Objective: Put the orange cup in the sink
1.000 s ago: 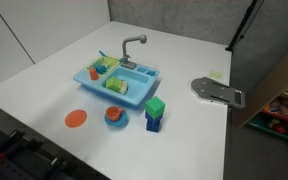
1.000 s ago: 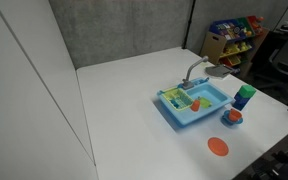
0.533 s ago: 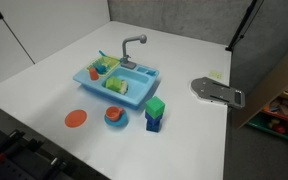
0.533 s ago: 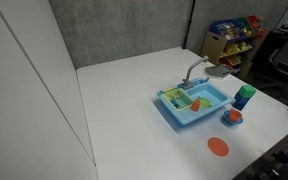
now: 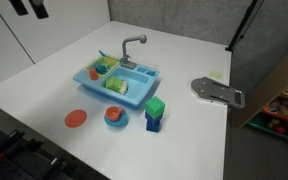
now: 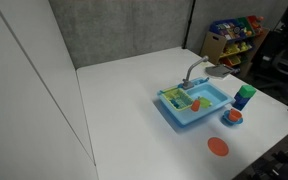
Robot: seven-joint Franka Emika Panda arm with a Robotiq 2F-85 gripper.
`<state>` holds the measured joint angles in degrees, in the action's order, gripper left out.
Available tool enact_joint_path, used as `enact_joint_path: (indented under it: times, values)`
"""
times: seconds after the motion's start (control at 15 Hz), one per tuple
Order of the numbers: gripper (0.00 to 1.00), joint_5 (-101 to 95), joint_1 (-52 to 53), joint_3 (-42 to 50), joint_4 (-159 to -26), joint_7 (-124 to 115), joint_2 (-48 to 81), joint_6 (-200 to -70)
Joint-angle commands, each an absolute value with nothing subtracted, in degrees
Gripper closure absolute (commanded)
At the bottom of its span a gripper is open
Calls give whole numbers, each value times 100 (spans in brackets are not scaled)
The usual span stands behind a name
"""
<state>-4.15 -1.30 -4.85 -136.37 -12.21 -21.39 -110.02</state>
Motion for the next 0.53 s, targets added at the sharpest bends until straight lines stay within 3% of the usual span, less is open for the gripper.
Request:
enact_joint_path:
  times: [0.0,0.47]
  values:
    - [0,-220,-30,-479,-13179,-1364,-1359,-11436]
    - [0,-231,119,-477,-12881,-1645,6,-12897]
